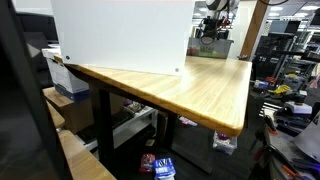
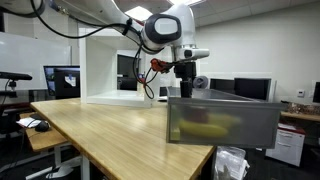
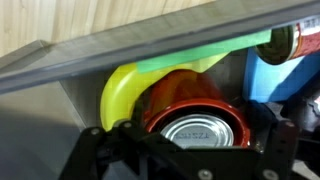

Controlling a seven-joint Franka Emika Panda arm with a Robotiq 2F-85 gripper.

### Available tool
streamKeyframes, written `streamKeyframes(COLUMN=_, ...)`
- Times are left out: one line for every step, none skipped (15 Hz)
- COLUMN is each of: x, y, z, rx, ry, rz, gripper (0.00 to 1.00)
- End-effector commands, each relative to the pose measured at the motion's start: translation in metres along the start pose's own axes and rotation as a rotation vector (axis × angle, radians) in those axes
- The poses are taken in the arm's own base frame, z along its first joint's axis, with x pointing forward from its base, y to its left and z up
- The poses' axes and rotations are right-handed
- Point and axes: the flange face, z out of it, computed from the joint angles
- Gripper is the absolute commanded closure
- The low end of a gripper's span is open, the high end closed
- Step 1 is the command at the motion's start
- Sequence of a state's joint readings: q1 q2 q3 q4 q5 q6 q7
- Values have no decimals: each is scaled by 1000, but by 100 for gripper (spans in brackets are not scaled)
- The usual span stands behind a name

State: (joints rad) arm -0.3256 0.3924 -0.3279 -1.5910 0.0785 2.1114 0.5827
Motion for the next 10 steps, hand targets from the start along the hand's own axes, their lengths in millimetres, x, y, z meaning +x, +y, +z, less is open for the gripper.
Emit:
streamKeyframes(x=13, y=6, z=4, rx=1, ry=-15, rz=22, gripper=0)
streamKeyframes(x=13, y=6, z=5, rx=1, ry=-16, rz=22, gripper=0)
streamKeyframes(x=14, y=6, z=4, rx=1, ry=-16, rz=23, gripper=0)
streamKeyframes(x=14, y=6, z=5, rx=2, ry=-16, rz=23, gripper=0)
streamKeyframes(x=14, y=6, z=5, rx=2, ry=-17, rz=22, gripper=0)
streamKeyframes(x=13, y=6, z=5, rx=3, ry=-18, rz=22, gripper=0)
streamKeyframes(x=13, y=6, z=5, rx=2, ry=-18, rz=21, gripper=2)
streamKeyframes(x=13, y=6, z=5, rx=3, ry=-20, rz=17, gripper=26)
streamKeyframes(x=12, y=6, z=5, rx=2, ry=-21, rz=14, gripper=27)
streamKeyframes(x=11, y=6, z=4, rx=2, ry=-21, rz=11, gripper=29)
